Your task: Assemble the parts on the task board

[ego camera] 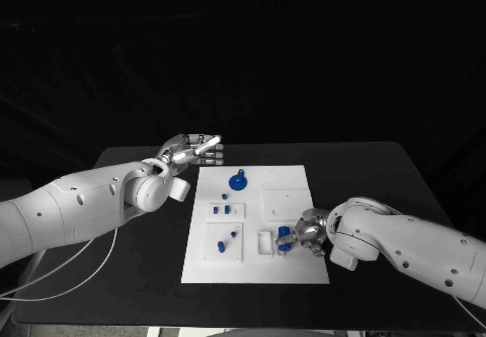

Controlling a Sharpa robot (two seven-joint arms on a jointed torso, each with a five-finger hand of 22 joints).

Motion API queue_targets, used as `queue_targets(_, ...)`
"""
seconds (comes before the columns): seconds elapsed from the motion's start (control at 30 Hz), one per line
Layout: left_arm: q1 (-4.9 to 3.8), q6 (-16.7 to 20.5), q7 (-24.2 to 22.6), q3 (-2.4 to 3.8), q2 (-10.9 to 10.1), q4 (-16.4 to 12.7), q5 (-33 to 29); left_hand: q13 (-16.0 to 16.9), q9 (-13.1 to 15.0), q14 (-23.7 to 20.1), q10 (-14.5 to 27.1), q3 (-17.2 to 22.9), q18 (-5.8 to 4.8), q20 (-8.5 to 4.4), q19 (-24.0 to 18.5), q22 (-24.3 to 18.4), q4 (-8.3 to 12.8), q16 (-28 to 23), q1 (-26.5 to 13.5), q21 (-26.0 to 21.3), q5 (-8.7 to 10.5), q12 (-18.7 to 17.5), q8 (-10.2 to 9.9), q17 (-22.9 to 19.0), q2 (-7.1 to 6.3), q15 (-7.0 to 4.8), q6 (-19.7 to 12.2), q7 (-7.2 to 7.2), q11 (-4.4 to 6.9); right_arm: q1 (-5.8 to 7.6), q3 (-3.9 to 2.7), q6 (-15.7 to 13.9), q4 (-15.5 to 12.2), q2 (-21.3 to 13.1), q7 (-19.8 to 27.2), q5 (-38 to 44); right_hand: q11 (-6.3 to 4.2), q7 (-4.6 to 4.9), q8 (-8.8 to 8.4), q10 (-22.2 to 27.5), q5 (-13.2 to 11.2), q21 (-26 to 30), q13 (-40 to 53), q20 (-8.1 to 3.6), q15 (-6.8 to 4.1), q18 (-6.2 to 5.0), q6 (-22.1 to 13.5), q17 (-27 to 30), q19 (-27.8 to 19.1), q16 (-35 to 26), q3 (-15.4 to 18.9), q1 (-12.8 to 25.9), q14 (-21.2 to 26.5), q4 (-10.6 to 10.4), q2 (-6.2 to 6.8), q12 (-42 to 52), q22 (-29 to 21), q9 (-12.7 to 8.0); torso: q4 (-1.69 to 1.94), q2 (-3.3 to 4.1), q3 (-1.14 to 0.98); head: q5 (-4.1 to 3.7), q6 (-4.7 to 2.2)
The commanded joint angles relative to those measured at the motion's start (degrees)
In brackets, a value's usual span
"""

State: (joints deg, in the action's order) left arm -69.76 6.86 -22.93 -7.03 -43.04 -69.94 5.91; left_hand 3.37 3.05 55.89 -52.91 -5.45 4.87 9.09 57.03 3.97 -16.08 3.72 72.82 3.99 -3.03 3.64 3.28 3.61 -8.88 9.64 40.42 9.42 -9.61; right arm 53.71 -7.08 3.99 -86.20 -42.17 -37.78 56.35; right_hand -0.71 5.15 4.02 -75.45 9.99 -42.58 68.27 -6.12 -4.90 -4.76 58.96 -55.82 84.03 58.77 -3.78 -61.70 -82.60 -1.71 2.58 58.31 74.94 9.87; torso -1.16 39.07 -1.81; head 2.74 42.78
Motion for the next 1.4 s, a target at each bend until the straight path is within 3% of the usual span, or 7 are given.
queue_targets(0.03, -0.01, -0.24, -0.08, 0.03, 0.25, -0.06, 0.14, -0.04, -0.04, 0.25, -0.36, 0.29, 0.52, -0.06, 0.23, -0.02, 0.13, -0.21, -0.03, -0.09, 0.32, -0.21, -0.25, -0.06, 0.73, 0.28, 0.59, 0.10, -0.11, -0.65, 0.96, -1.07, 0.76, 0.13, -1.88, 3.29, 0.02, 0.12, -0.38, 0.23, -0.34, 0.16, -0.18, 0.29, 0.26, -0.17, 0.31, -0.03, 2.87, 0.22, -1.04, -1.78, -0.13, 1.66, -1.19, -0.02, 1.78, -0.14, -0.01, 0.01, 0.00, 0.03, 0.06)
queue_targets(0.1, -0.01, -0.34, -0.03, 0.03, 0.36, -0.04, 0.13, -0.03, -0.04, 0.42, -0.61, 0.45, 0.57, -0.05, 0.32, -0.02, 0.55, -0.22, -0.22, -0.09, 0.33, -0.21, -0.25, -0.06, 1.11, 0.29, 0.76, 0.17, -0.14, -0.64, 1.25, -1.70, 0.90, 0.20, -2.17, 3.94, -0.16, 0.02, -0.41, 0.37, -3.50, 0.25, -0.37, 0.18, 0.09, -0.10, 1.08, 0.05, 2.88, 0.04, -4.70, -4.19, -0.09, 3.70, -3.15, -0.28, 1.83, -0.25, 0.03, 0.02, 0.02, -0.02, 0.08)
queue_targets(0.13, -0.01, -0.39, 0.02, 0.03, 0.41, -0.03, 0.13, -0.03, -0.04, 0.47, -0.67, 0.50, 0.60, -0.05, 0.36, -0.02, 0.77, -0.22, -0.30, -0.09, 0.33, -0.21, -0.26, -0.06, 1.21, 0.30, 0.79, 0.19, -0.16, -0.64, 1.34, -1.99, 0.96, 0.20, -2.27, 4.16, -0.26, -0.12, -0.46, 0.48, -2.49, 0.32, -0.54, 0.12, 0.04, -0.02, 1.36, 0.10, 2.87, -0.10, -6.85, -4.40, -0.08, 5.01, -3.47, -0.50, 1.88, -0.47, 0.01, 0.03, 0.01, -0.01, 0.02)
queue_targets(0.33, -0.01, -0.65, 0.28, 0.03, 0.58, 0.00, 0.12, -0.02, -0.03, 0.70, -0.76, 0.97, 0.80, 0.05, 0.55, -0.02, 2.48, -0.23, -1.07, -0.10, 0.33, -0.19, -0.24, -0.06, 1.85, 0.41, 1.08, 0.23, -0.19, -0.63, 1.60, -3.78, 1.04, -0.15, -2.35, 4.23, -0.69, -0.68, -0.41, 0.46, -1.68, 0.64, -0.82, -0.19, -0.20, 0.29, 3.48, 0.02, 2.92, -0.42, -15.14, -1.11, -0.17, 9.67, -3.21, -0.68, 2.16, -1.06, -0.07, 0.06, -0.01, 0.10, -0.08)
queue_targets(0.87, -0.01, -1.51, 0.91, 0.03, 0.91, 0.26, 0.12, -0.03, 0.01, 0.91, -0.87, 1.49, 1.22, 0.27, 0.86, -0.01, 6.43, -0.24, -2.37, -0.09, 0.27, -0.18, -0.17, -0.05, 3.46, 0.46, 1.91, 0.11, 0.18, 0.03, 1.59, -10.60, -2.86, -2.27, -0.73, -1.19, -1.30, -1.81, -0.42, -0.05, -2.74, 0.98, -1.72, -0.60, -0.62, 0.62, 6.93, 0.08, 3.05, -1.03, -12.64, 1.37, -0.26, 7.90, -2.43, -1.29, 2.51, -1.62, -0.05, 0.11, -0.03, 0.20, -0.11)
queue_targets(1.07, -0.01, -1.61, 0.99, 0.03, 0.97, 0.45, 0.12, -0.03, -0.01, 0.97, -0.90, 1.43, 1.27, 0.28, 0.91, 0.00, 7.02, -0.24, -2.56, -0.07, 0.24, -0.17, -0.20, -0.05, 3.75, 0.47, 1.96, 0.29, -0.01, 0.65, 1.43, -10.93, -5.27, -2.76, -0.49, -1.83, -1.48, -2.00, -0.37, -0.26, -2.47, 1.17, -1.85, -0.76, -0.78, 0.76, 7.96, 0.04, 3.11, -1.25, -11.28, 1.39, -0.34, 7.19, -2.74, -1.34, 2.57, -3.65, -0.04, 0.09, -0.01, 0.53, -0.10)
queue_targets(1.4, 0.00, -1.81, 1.36, 0.04, 1.74, 0.69, 0.19, -0.03, -0.03, 1.71, -0.85, 1.48, 1.62, 0.19, 1.80, 0.16, 7.58, -0.22, -2.81, 0.27, 0.21, -0.17, -0.22, -0.02, 4.01, 0.30, 1.68, 0.46, -0.07, 0.89, 1.42, -9.67, -6.47, -1.68, -0.93, -2.63, -1.43, -2.06, -0.40, -0.03, -2.34, 1.35, -2.18, -0.77, -0.75, 0.78, 8.35, 0.12, 3.06, -1.46, -10.24, 1.34, -0.30, 7.08, -2.37, -1.80, 2.58, -3.96, 0.01, 0.16, 0.01, 1.26, -0.20)
